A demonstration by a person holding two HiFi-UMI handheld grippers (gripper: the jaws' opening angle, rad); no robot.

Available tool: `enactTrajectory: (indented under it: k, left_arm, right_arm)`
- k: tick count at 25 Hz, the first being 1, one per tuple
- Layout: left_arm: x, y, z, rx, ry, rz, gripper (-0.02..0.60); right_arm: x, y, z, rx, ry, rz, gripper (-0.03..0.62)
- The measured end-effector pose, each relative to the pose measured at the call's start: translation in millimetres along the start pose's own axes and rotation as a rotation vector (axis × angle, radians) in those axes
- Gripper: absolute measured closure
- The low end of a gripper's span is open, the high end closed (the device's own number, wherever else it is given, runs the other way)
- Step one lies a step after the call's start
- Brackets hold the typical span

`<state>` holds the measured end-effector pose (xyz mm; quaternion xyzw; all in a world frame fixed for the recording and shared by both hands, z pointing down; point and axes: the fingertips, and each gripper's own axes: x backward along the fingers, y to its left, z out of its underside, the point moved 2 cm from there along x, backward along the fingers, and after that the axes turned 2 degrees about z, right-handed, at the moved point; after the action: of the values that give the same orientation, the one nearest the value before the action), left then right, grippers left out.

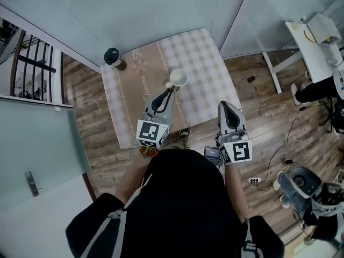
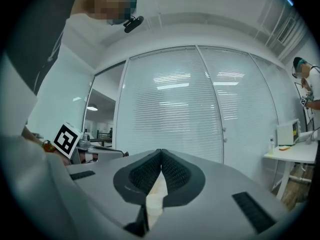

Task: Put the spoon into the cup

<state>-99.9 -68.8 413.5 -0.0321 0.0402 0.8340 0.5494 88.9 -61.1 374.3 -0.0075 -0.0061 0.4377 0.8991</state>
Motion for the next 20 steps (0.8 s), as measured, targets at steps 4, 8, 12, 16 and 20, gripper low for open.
enactTrajectory:
  k: [4,8,12,16,20]
  left_arm:
    - [-24,19,5,0.004,-0.011,0.016,0.531]
    - [-45,31,18,0.008,0.013,0.046,0.531]
    - [-62,36,26,-0.007,0.033,0.057,0.531]
    - [-79,39,38,-0.021,0.044,0.063,0.531]
    - [-91,39,54,-0.025,0.056,0.044,0.531]
  right_arm:
    - [-19,-20,6,0.016,0.008,0.066,0.586]
    - [-27,-30,7,0.007,0.014,0.116,0.586]
    - [-38,-26,17,-0.003,0.025,0.091,0.586]
    - [-55,-18,28,-0.003,0.034,0.039,0.586]
    - [-64,-10,21,0.031,0.037,-0.027,0.586]
